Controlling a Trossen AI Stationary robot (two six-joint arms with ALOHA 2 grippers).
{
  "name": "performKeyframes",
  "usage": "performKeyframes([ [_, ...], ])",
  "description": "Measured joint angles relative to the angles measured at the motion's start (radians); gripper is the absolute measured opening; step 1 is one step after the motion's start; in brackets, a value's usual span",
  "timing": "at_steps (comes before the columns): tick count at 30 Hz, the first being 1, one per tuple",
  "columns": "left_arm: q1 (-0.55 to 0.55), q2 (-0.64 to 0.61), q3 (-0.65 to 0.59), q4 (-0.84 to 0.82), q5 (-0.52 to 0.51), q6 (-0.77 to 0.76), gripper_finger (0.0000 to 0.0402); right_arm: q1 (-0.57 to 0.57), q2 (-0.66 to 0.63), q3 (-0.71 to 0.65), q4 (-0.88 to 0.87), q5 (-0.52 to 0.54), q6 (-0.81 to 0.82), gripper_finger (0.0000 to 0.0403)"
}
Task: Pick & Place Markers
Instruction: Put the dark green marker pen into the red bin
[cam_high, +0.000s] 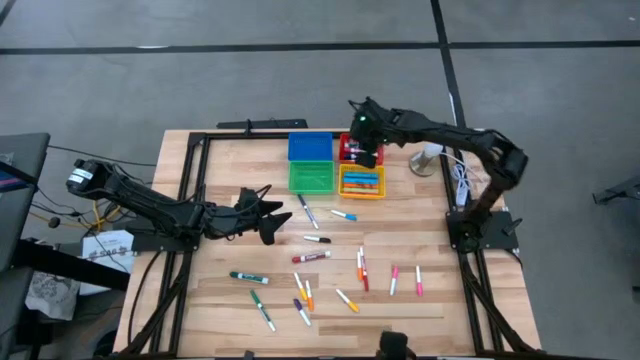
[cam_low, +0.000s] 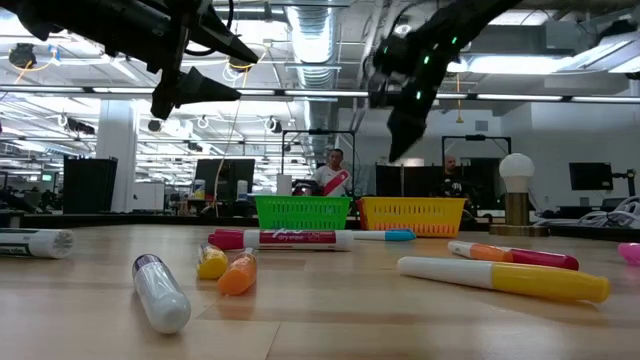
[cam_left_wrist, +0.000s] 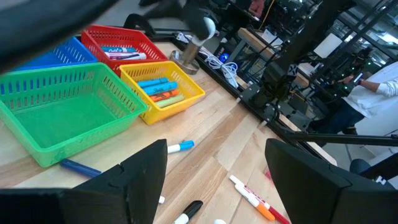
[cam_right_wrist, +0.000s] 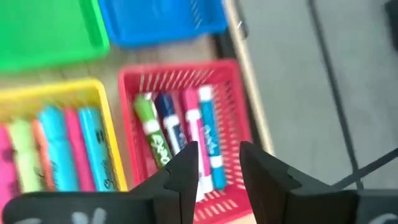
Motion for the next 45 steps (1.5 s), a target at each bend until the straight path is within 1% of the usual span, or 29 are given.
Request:
performKeyframes([
  [2, 0.0, 0.0, 0.0, 0.0, 0.0, 0.0, 0.0271, 0.008, -0.062, 0.0, 0.002, -0.027, 0.038, 0.0107],
  [8, 0.0, 0.0, 0.0, 0.0, 0.0, 0.0, 0.0271, 0.053, -0.256, 0.0, 0.006, -0.174, 0.159, 0.0107],
  [10, 0.0, 0.0, 0.0, 0.0, 0.0, 0.0, 0.0271, 0.078, -0.315, 0.0, 0.006, -0.193, 0.185, 0.0107],
  [13, 0.0, 0.0, 0.0, 0.0, 0.001, 0.0, 0.0271, 0.122, -0.397, 0.0, 0.004, -0.197, 0.214, 0.0107],
  [16, 0.0, 0.0, 0.0, 0.0, 0.023, 0.0, 0.0271, 0.173, -0.477, 0.0, -0.01, -0.197, 0.24, 0.0107],
  [22, 0.0, 0.0, 0.0, 0.0, 0.042, 0.0, 0.0271, 0.274, -0.612, 0.0, -0.064, -0.195, 0.304, 0.0107],
  [25, 0.0, 0.0, 0.0, 0.0, 0.042, 0.0, 0.0271, 0.325, -0.673, 0.0, -0.096, -0.158, 0.339, 0.0107],
  [27, 0.0, 0.0, 0.0, 0.0, 0.042, 0.0, 0.0271, 0.359, -0.713, -0.006, -0.113, -0.11, 0.362, 0.0107],
  [30, 0.0, 0.0, 0.0, 0.0, 0.042, -0.001, 0.0271, 0.413, -0.789, -0.063, -0.114, -0.028, 0.412, 0.0107],
  [33, 0.0, 0.0, 0.0, 0.0, 0.042, -0.004, 0.0271, 0.468, -0.871, -0.151, -0.104, 0.035, 0.484, 0.0107],
  [38, 0.0, 0.0, 0.0, 0.0, 0.042, -0.004, 0.0271, 0.565, -1.013, -0.347, 0.025, 0.051, 0.579, 0.0107],
  [45, 0.0, 0.0, 0.001, 0.039, 0.042, -0.004, 0.0271, 0.67, -1.208, -0.604, 0.269, 0.053, 0.633, 0.0107],
])
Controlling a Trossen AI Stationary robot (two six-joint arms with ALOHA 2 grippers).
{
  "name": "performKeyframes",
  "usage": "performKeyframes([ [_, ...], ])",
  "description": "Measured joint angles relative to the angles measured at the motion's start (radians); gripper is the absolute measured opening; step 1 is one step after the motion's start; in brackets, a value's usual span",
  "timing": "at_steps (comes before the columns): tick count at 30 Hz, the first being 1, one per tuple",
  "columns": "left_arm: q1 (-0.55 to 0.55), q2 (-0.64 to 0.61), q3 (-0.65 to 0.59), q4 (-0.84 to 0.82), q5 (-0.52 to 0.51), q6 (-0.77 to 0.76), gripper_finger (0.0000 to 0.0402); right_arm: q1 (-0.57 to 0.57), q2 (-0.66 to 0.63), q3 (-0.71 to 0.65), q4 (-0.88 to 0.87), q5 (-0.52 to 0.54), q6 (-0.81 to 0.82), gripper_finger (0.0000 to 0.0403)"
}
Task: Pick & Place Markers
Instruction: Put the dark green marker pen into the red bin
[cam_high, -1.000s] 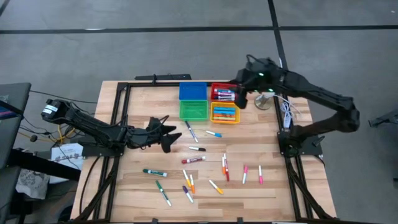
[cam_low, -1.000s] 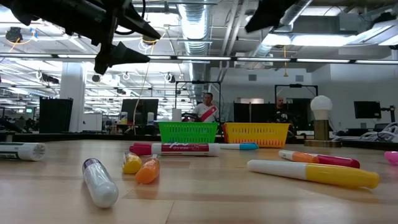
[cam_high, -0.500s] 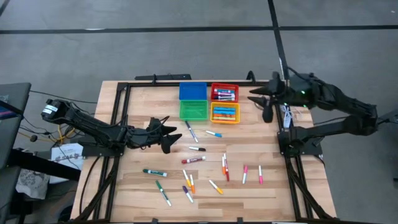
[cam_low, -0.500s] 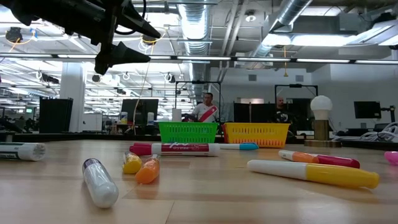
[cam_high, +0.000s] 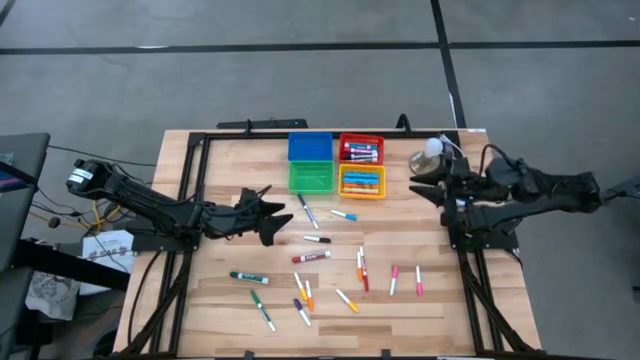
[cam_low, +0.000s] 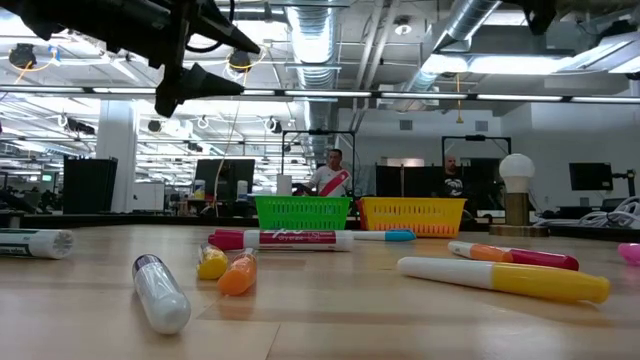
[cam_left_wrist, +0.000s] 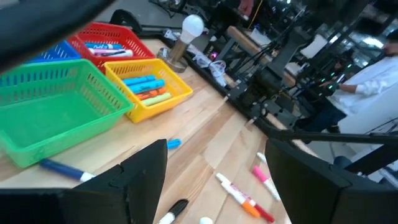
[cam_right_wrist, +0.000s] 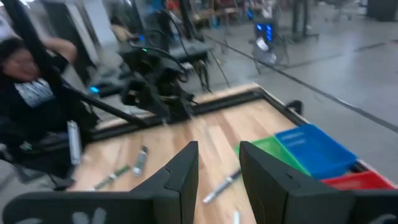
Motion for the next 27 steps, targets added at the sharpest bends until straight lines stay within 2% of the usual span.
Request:
performKeyframes([
  [5, 0.0, 0.0, 0.0, 0.028, 0.018, -0.001, 0.0271, 0.035, -0.132, -0.129, 0.082, 0.024, 0.034, 0.0107],
  [10, 0.0, 0.0, 0.003, 0.057, 0.096, 0.001, 0.0271, 0.037, -0.262, -0.208, 0.088, 0.044, 0.062, 0.0107],
  [16, 0.0, 0.0, 0.087, 0.026, 0.193, 0.059, 0.0271, 0.037, -0.397, -0.267, 0.09, 0.073, 0.086, 0.0107],
  [22, 0.0, 0.01, 0.223, -0.179, 0.236, 0.084, 0.0271, 0.037, -0.476, -0.28, 0.085, 0.091, 0.081, 0.0107],
  [27, 0.0, 0.071, 0.327, -0.376, 0.332, 0.021, 0.0271, 0.037, -0.483, -0.28, 0.08, 0.091, 0.065, 0.0107],
])
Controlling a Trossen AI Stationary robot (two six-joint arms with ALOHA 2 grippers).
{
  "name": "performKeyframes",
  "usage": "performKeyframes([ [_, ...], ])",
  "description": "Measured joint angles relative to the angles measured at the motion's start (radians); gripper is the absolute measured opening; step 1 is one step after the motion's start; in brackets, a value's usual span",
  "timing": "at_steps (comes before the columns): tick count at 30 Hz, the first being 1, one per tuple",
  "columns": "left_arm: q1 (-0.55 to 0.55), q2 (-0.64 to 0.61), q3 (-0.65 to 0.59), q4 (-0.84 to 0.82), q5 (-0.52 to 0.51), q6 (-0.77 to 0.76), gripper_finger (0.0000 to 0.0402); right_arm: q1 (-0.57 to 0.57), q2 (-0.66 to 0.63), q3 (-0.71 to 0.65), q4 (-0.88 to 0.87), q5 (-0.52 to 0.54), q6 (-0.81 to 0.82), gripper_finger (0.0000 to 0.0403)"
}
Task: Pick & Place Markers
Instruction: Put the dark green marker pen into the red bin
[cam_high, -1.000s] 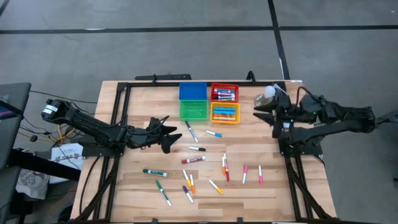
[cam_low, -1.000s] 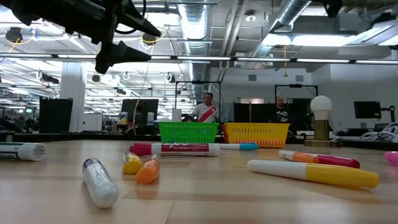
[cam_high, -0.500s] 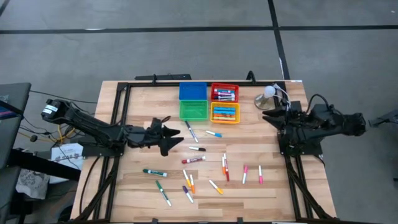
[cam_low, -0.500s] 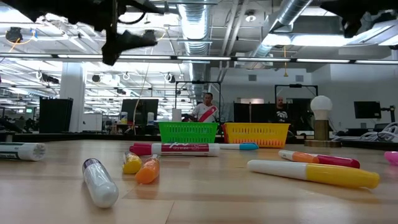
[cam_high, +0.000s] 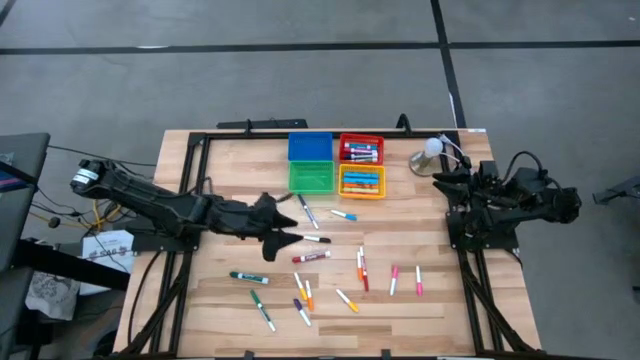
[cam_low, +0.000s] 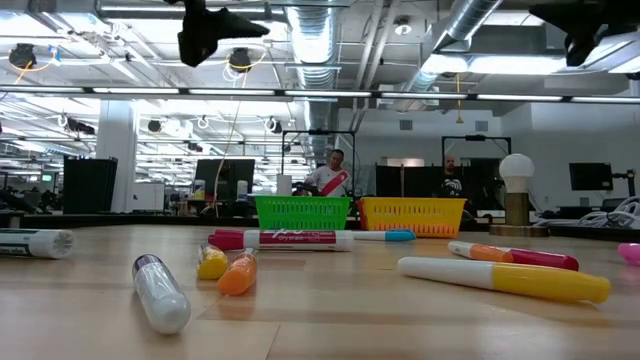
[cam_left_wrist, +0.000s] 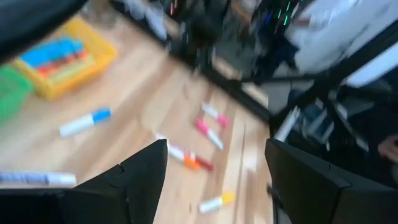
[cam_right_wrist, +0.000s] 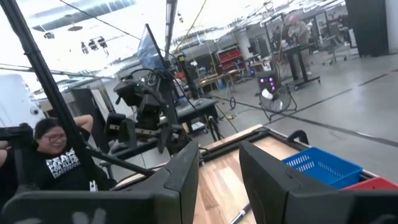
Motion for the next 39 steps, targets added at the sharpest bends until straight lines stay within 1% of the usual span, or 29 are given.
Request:
performKeyframes([
  [4, 0.0, 0.075, 0.047, -0.132, 0.102, -0.086, 0.0271, 0.0, 0.009, 0.0, -0.007, 0.0, -0.003, 0.0107],
  [8, -0.001, 0.142, 0.052, -0.189, 0.208, -0.162, 0.0271, 0.0, 0.008, 0.0, -0.006, 0.0, -0.004, 0.0107],
  [12, -0.001, 0.183, 0.051, -0.233, 0.269, -0.201, 0.0271, 0.0, 0.009, 0.0, -0.006, 0.0, -0.004, 0.0107],
  [15, -0.001, 0.187, 0.051, -0.267, 0.274, -0.208, 0.0271, 0.0, 0.008, 0.0, -0.006, 0.0, -0.004, 0.0107],
  [18, 0.008, 0.184, 0.051, -0.261, 0.274, -0.209, 0.0271, 0.0, 0.008, 0.0, -0.006, 0.0, -0.004, 0.0107],
  [23, 0.007, 0.182, 0.051, -0.23, 0.275, -0.218, 0.0271, 0.0, 0.008, 0.0, -0.006, -0.001, -0.004, 0.0107],
  [26, 0.006, 0.182, 0.051, -0.179, 0.278, -0.281, 0.0271, 0.0, 0.008, 0.0, -0.006, -0.001, -0.004, 0.0107],
  [28, 0.007, 0.182, 0.051, -0.151, 0.278, -0.283, 0.0271, 0.0, 0.008, 0.0, -0.006, -0.001, -0.004, 0.0107],
  [32, 0.002, 0.181, 0.051, -0.15, 0.28, -0.284, 0.0271, 0.0, 0.008, 0.0, -0.014, -0.001, -0.004, 0.0107],
  [35, -0.019, 0.181, 0.08, -0.229, 0.281, -0.283, 0.0271, 0.0, 0.008, 0.001, -0.025, -0.001, -0.002, 0.0107],
  [39, -0.06, 0.181, 0.182, -0.471, 0.262, -0.278, 0.0271, 0.0, 0.008, 0.001, -0.04, 0.0, 0.02, 0.0107],
])
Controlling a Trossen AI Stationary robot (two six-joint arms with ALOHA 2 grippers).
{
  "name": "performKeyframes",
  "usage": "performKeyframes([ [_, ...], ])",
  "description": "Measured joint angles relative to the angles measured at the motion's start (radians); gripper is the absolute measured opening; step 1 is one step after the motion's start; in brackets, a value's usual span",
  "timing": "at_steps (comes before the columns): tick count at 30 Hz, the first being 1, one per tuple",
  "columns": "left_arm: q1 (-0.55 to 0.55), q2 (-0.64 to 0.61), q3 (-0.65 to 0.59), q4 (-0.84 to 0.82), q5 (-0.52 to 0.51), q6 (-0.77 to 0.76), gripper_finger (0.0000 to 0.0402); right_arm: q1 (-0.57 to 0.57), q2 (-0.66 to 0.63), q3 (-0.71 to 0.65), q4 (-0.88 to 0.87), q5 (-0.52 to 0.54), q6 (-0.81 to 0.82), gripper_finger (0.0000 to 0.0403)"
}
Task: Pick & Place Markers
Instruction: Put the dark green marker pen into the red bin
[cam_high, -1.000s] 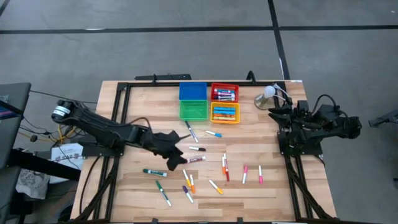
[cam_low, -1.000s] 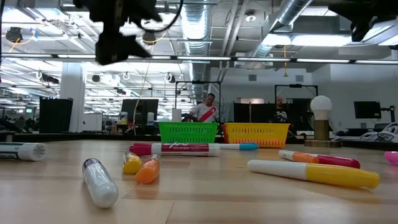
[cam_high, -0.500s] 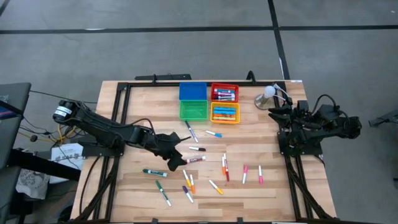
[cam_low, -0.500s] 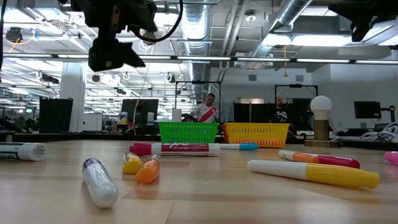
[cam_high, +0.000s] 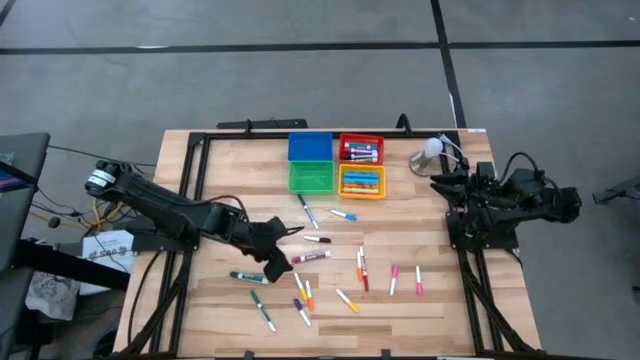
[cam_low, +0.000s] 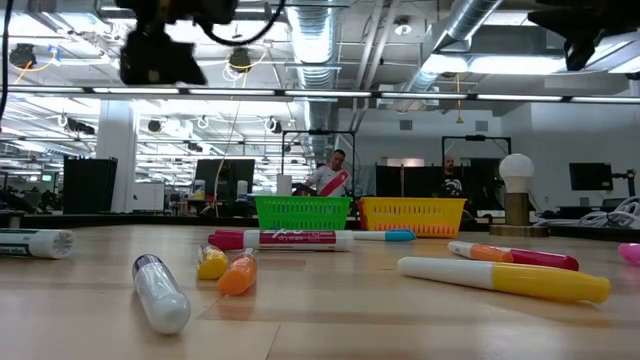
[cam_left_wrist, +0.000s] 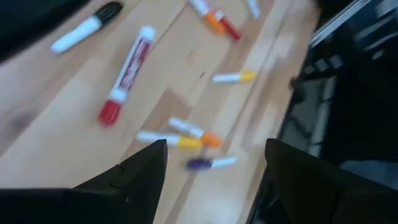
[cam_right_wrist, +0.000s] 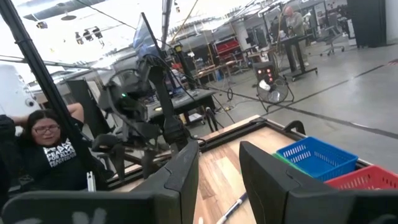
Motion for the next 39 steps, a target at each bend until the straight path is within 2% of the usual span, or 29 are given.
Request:
performKeyframes([
  [5, -0.055, 0.0, 0.094, -0.245, -0.04, 0.001, 0.0271, 0.0, 0.0, 0.0, -0.01, 0.0, 0.001, 0.0107],
  [10, -0.125, 0.001, 0.099, -0.349, -0.067, 0.042, 0.0271, 0.0, 0.0, 0.0, -0.012, 0.001, 0.001, 0.0107],
  [15, -0.174, 0.025, 0.099, -0.582, -0.103, 0.022, 0.0271, 0.0, 0.0, 0.0, -0.012, 0.002, 0.001, 0.0107],
  [17, -0.184, 0.039, 0.098, -0.629, -0.105, 0.02, 0.0271, 0.0, 0.0, 0.0, -0.012, 0.006, 0.001, 0.0107],
  [28, -0.251, 0.184, 0.099, -0.601, -0.121, 0.151, 0.0271, 0.0, 0.0, 0.0, -0.012, 0.049, 0.002, 0.0107],
  [34, -0.305, 0.257, 0.087, -0.592, -0.146, 0.157, 0.0271, 0.0, 0.0, 0.0, -0.012, 0.048, 0.002, 0.0107],
  [39, -0.326, 0.26, 0.044, -0.534, -0.151, 0.154, 0.0271, 0.0, 0.0, 0.0, -0.012, 0.048, 0.002, 0.0107],
])
